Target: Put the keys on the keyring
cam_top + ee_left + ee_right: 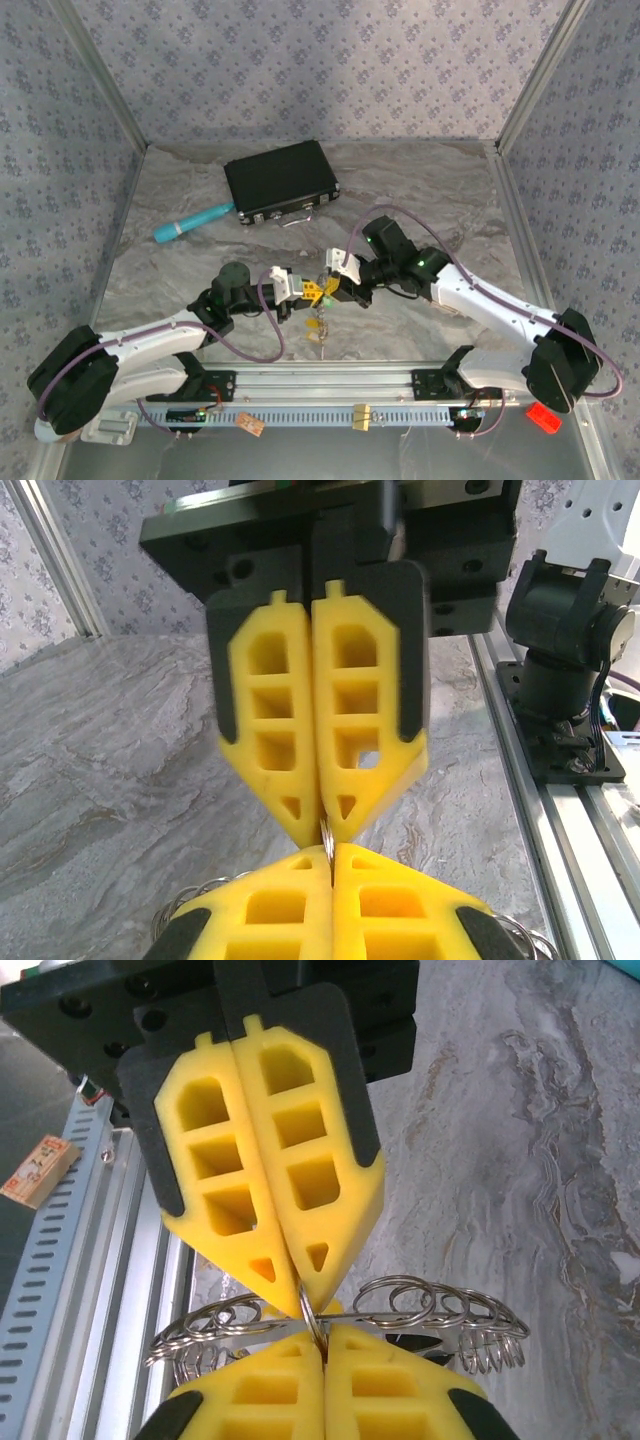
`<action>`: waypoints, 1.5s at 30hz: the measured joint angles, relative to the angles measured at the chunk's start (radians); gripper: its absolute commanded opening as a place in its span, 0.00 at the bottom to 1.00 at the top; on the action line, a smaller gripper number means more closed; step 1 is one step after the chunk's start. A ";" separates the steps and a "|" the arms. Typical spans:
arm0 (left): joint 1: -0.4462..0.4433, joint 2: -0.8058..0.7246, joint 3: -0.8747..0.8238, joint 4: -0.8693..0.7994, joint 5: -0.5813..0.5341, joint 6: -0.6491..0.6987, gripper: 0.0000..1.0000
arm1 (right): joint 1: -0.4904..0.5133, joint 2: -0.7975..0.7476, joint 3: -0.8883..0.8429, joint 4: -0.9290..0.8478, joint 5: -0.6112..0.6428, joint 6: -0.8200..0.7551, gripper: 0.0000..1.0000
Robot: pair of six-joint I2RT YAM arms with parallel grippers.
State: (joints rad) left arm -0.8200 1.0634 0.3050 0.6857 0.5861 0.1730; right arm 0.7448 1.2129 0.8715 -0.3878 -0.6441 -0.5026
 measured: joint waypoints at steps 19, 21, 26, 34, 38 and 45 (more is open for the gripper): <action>-0.001 -0.041 0.076 -0.220 -0.082 0.070 0.15 | 0.101 0.132 0.281 -0.331 0.255 -0.148 0.00; -0.001 -0.041 0.077 -0.232 -0.086 0.073 0.14 | 0.111 0.142 0.299 -0.348 0.264 -0.154 0.00; -0.001 -0.043 0.080 -0.245 -0.093 0.080 0.01 | 0.128 0.142 0.317 -0.356 0.276 -0.161 0.00; -0.001 -0.071 0.077 -0.232 -0.115 0.072 0.00 | 0.062 0.034 0.190 -0.225 0.188 -0.088 0.29; -0.001 -0.087 0.057 -0.208 -0.115 0.069 0.00 | -0.004 -0.041 0.089 -0.121 0.134 -0.012 0.29; -0.001 -0.087 0.038 -0.169 -0.107 0.069 0.00 | 0.000 -0.044 0.032 -0.024 0.082 0.062 0.24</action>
State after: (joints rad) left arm -0.8211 0.9760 0.3431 0.5163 0.4789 0.2420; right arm 0.7452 1.1687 0.9039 -0.4122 -0.5625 -0.4404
